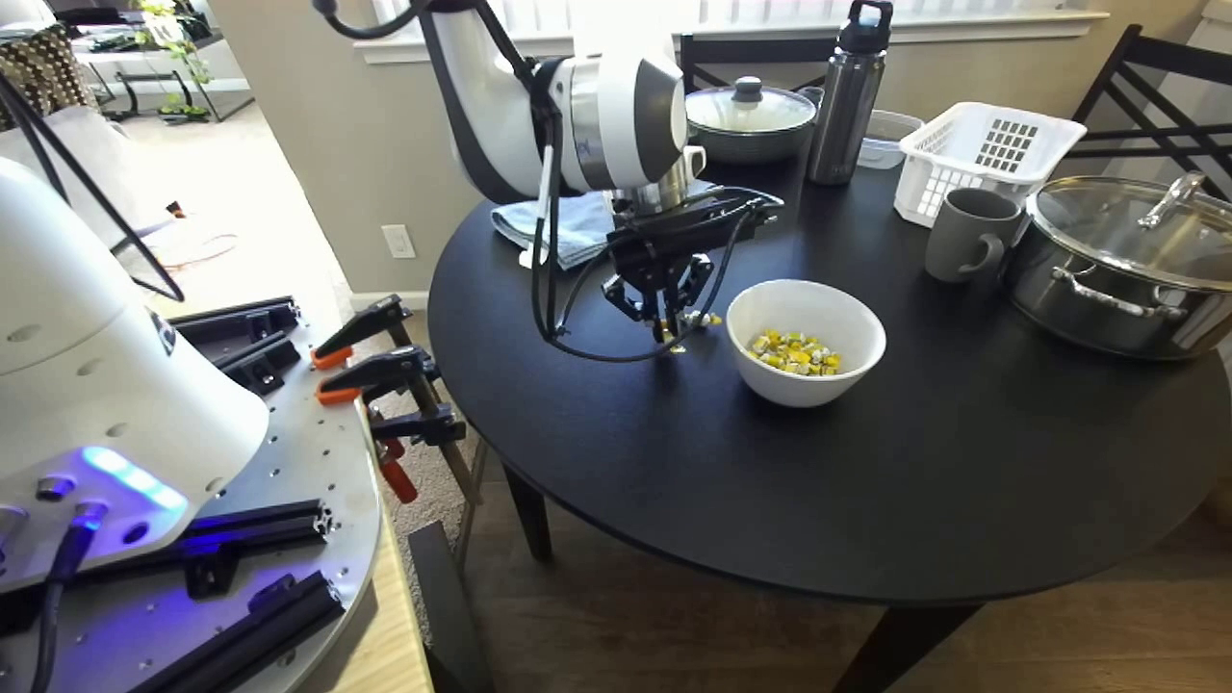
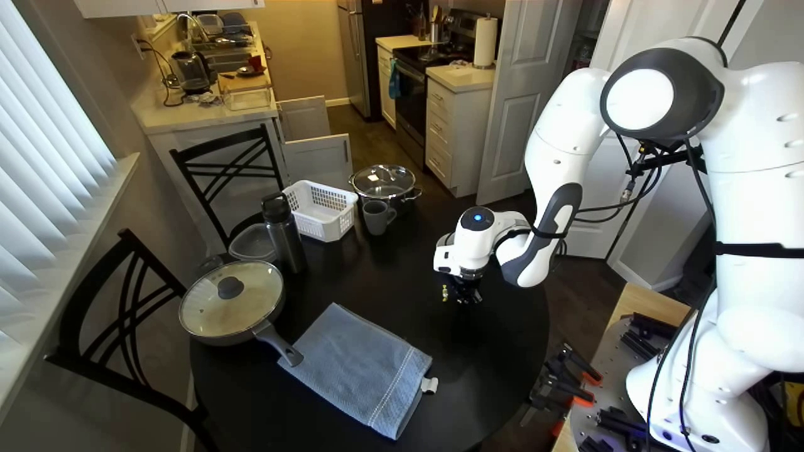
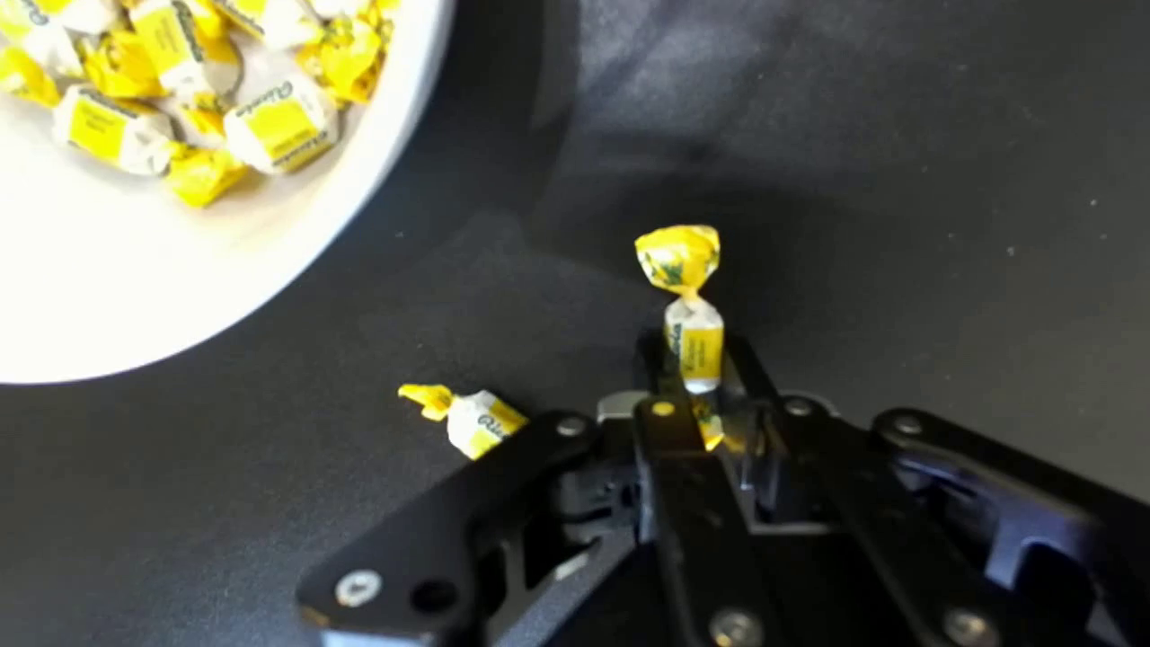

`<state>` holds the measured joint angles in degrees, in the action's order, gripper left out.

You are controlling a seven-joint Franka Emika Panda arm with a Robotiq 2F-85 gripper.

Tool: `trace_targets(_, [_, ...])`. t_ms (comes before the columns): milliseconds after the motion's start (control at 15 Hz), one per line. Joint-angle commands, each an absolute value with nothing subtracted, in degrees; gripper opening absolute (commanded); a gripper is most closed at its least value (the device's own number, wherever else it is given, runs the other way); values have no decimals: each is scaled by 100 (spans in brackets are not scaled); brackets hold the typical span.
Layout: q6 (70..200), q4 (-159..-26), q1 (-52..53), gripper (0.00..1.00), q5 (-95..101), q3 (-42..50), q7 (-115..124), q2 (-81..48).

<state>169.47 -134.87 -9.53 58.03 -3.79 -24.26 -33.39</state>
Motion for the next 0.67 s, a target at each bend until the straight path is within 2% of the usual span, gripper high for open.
trace_targets(0, [17263, -13830, -1023, 4, 5697, -399, -2755, -2773])
trace_targets(600, [17205, -13771, -661, 4, 6860, 327, -1691, -1688])
